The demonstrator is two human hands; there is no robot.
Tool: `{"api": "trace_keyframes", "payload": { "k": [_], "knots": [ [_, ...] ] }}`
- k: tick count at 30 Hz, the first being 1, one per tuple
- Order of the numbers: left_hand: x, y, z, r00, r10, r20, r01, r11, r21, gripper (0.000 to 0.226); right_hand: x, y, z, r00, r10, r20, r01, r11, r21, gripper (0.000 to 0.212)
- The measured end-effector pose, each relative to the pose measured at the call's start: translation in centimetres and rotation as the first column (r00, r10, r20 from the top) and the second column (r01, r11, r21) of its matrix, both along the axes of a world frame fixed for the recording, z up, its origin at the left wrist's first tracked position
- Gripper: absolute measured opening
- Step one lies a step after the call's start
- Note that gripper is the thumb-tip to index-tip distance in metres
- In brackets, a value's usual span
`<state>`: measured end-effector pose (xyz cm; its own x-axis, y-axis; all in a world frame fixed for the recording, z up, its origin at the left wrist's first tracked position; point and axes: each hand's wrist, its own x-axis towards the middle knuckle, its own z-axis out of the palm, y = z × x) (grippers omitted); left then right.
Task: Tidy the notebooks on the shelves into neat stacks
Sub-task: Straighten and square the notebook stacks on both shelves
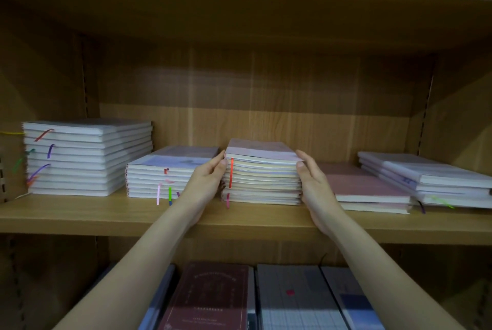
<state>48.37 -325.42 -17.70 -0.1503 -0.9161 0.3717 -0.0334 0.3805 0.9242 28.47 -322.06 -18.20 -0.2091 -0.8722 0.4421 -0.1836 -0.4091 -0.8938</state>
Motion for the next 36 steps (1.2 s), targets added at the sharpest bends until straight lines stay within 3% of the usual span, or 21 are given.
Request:
{"api": "trace_keyframes", "payload": {
  "k": [10, 13, 16, 20, 24, 29, 36],
  "knots": [
    [0.6, 0.2, -0.6, 0.990, 0.009, 0.142, -0.013, 1.000, 0.028, 0.031, -0.6, -0.9, -0.5, 0.998, -0.043, 0.039, 0.040, 0.997, 0.070, 0.041],
    [1.2, 0.4, -1.0, 0.961, -0.012, 0.275, 0.006, 1.000, 0.023, 0.037, -0.7, -1.1, -0.5, 0.999, -0.005, -0.035, 0.009, 0.992, 0.128, 0.024],
    [1.6, 0.1, -1.0, 0.937, 0.038, 0.348, -0.026, 0.999, -0.038, 0.037, -0.9, -0.9, -0.7, 0.992, 0.034, -0.124, -0.015, 0.989, 0.146, 0.021],
    [1.4, 0.1, -0.8, 0.935, 0.043, 0.352, -0.019, 0.997, -0.071, 0.034, -1.4, -0.5, -1.0, 0.968, -0.008, -0.251, 0.041, 0.991, 0.127, 0.025],
    [1.2, -0.4, -0.5, 0.954, -0.008, 0.300, 0.033, 0.996, -0.077, 0.050, -1.5, -0.5, -1.2, 0.979, -0.014, -0.203, 0.037, 0.993, 0.111, 0.026],
    [1.1, -0.9, -0.7, 0.962, -0.020, 0.271, 0.047, 0.995, -0.092, 0.050, -1.3, -0.5, -0.9, 0.995, 0.004, -0.096, 0.007, 0.993, 0.114, 0.032],
    [0.9, -1.2, -1.0, 0.962, 0.008, 0.272, 0.023, 0.994, -0.110, 0.048, -1.0, -0.1, -0.8, 0.993, -0.052, -0.108, 0.064, 0.992, 0.113, 0.029]
  ]
}}
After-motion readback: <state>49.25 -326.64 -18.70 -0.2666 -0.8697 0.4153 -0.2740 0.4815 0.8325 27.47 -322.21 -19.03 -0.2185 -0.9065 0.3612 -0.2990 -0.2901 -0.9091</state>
